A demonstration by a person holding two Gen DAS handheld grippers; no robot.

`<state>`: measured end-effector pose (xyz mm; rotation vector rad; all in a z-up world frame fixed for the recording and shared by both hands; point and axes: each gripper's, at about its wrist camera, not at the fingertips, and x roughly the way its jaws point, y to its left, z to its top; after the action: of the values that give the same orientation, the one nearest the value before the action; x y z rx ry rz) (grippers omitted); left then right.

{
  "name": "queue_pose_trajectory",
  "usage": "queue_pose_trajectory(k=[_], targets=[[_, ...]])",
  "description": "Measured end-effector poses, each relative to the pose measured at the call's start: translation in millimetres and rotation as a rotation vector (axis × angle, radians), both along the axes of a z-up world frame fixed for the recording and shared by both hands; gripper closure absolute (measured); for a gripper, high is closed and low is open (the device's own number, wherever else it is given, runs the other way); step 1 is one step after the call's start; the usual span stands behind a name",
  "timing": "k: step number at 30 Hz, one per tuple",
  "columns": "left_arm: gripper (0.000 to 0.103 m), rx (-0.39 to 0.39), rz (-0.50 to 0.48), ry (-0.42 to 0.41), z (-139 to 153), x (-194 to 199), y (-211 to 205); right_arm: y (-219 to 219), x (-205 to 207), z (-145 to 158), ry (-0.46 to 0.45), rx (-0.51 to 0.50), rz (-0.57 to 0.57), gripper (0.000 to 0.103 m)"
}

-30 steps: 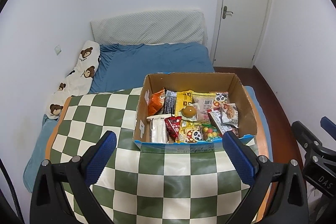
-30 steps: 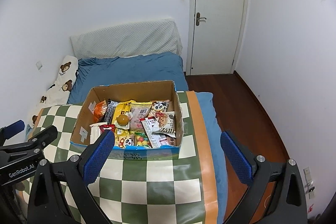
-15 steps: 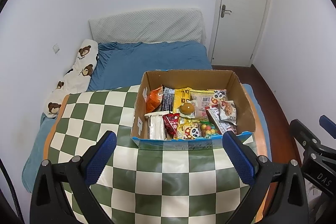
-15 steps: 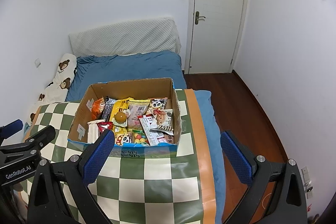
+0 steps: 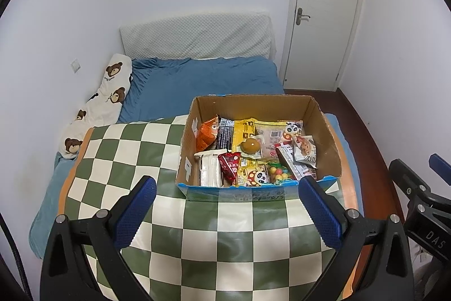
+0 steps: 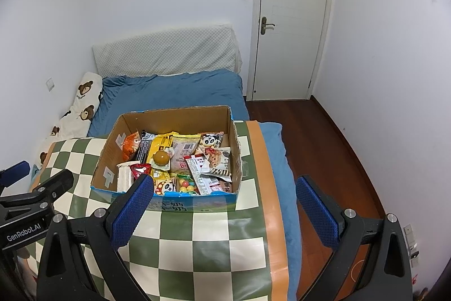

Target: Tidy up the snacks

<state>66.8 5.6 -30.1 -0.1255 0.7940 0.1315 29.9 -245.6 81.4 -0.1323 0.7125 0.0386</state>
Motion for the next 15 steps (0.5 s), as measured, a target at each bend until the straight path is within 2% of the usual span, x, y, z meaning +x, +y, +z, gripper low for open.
queue_pose_trajectory(k=[15], targets=[[0.0, 0.002, 0.0, -0.005, 1.4, -2.3, -1.3, -3.9, -3.2, 8.9, -0.021, -0.007, 0.001, 0.001]])
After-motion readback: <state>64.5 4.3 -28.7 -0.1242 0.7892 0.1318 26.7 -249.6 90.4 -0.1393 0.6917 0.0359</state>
